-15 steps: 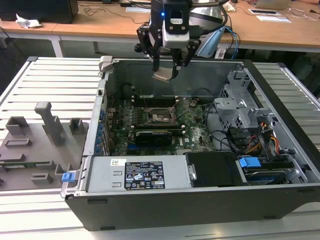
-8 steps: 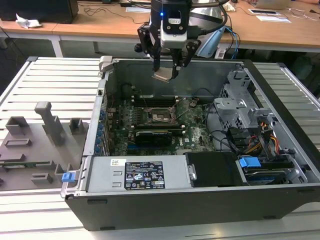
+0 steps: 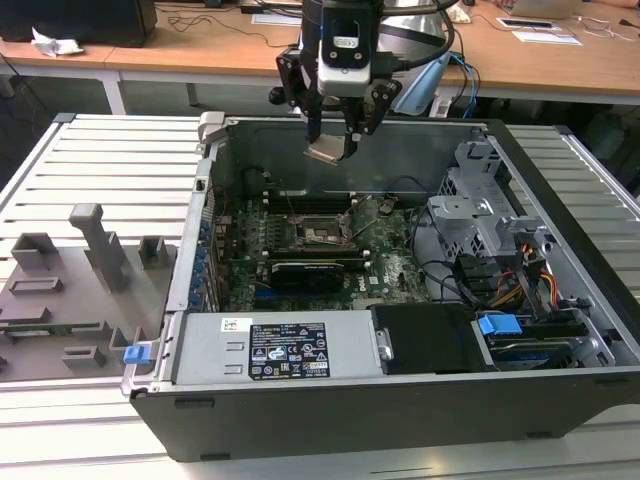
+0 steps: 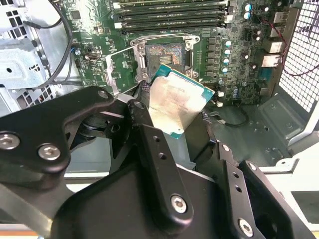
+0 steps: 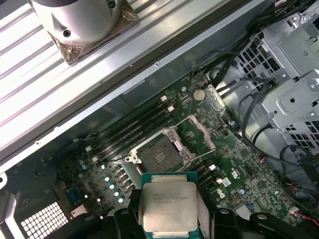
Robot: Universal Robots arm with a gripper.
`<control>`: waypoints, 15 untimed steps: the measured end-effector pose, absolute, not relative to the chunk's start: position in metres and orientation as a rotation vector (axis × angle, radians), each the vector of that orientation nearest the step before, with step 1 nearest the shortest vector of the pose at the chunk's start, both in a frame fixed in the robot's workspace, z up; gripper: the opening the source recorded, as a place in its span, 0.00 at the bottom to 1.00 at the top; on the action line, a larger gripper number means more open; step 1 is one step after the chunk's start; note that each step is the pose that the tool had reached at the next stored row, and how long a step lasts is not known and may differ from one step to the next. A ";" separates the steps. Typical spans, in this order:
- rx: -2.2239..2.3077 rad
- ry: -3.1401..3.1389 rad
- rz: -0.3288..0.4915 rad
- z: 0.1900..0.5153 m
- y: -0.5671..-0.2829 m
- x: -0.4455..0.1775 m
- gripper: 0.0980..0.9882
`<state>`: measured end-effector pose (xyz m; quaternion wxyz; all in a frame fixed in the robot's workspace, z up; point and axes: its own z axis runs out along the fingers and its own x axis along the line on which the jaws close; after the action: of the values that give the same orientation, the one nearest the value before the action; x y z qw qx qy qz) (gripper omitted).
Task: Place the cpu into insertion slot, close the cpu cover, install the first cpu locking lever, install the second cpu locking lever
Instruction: 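Place the cpu into insertion slot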
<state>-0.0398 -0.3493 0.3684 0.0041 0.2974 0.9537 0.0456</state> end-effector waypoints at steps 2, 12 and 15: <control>0.943 2.985 0.143 0.368 -0.349 -0.040 0.48; 0.997 2.965 0.142 0.368 -0.349 -0.040 0.48; 1.018 2.957 0.142 0.368 -0.349 -0.040 0.48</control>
<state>-0.0398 -0.3493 0.3684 0.0054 0.3252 0.9445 0.0454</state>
